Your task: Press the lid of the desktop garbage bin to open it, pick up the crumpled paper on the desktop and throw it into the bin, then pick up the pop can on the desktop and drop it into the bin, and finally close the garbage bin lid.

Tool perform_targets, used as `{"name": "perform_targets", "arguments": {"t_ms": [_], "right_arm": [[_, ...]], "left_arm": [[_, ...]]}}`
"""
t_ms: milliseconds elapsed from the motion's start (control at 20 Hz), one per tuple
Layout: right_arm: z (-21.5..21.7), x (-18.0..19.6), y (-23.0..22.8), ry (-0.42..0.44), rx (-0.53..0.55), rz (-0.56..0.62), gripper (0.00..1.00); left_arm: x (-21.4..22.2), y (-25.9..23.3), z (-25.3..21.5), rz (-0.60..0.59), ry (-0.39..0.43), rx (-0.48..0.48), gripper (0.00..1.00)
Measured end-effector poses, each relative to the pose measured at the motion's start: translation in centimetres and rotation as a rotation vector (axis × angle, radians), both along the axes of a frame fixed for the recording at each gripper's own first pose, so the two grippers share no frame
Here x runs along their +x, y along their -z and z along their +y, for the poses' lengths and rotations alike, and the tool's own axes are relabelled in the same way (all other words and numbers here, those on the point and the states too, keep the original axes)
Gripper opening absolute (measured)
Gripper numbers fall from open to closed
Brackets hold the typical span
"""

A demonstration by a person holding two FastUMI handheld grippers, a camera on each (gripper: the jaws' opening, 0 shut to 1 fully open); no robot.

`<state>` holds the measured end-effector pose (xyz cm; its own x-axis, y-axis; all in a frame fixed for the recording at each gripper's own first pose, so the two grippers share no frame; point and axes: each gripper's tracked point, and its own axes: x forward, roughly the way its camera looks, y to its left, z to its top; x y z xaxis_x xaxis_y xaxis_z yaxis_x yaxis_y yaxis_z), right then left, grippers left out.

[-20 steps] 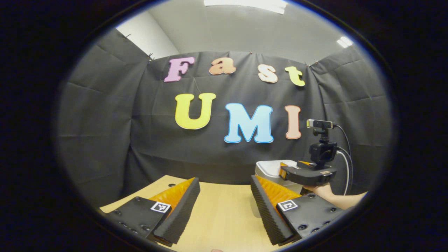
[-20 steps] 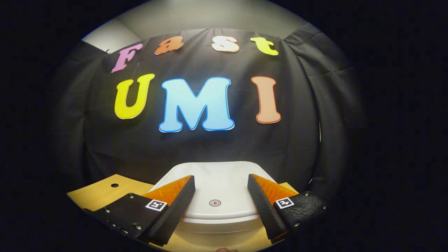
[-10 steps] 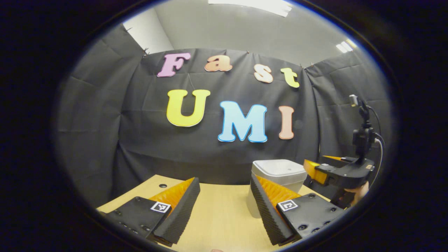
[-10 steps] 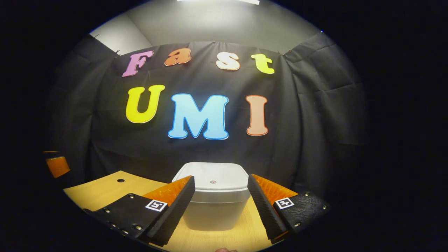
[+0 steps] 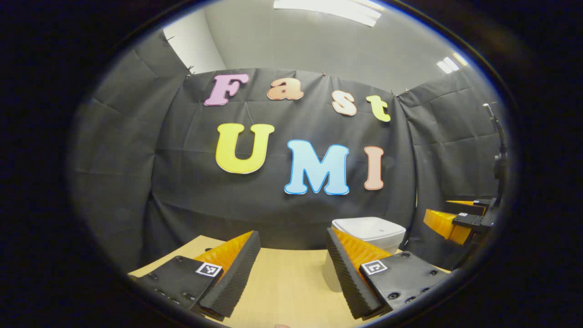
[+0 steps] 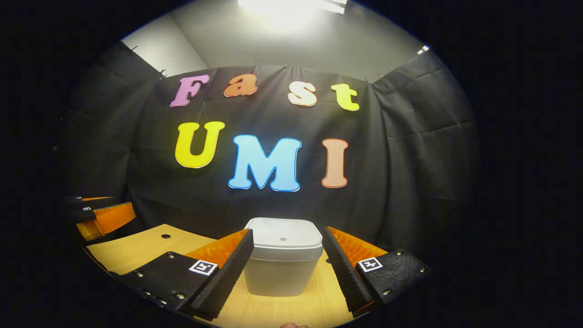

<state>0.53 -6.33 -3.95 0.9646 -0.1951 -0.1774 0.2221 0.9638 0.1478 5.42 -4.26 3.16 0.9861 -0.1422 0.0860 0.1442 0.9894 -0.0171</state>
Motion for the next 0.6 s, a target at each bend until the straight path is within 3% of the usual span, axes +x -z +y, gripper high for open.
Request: {"name": "perform_targets", "arguments": {"t_ms": [350,500,600], "right_arm": [[-4.0,-1.8,0.0,-0.053,0.018,-0.042,0.96],[-7.7,-2.6,0.4,-0.082,-0.023,-0.067,0.96],[-10.8,-3.7,1.5,-0.079,-0.047,-0.065,0.96]], "left_arm": [[0.2,1.1,-6.2,-0.009,-0.028,0.024,0.95],[-0.1,1.7,-9.8,-0.009,-0.083,0.028,0.95],[-0.4,2.2,-13.7,-0.01,-0.077,-0.003,0.95]]}}
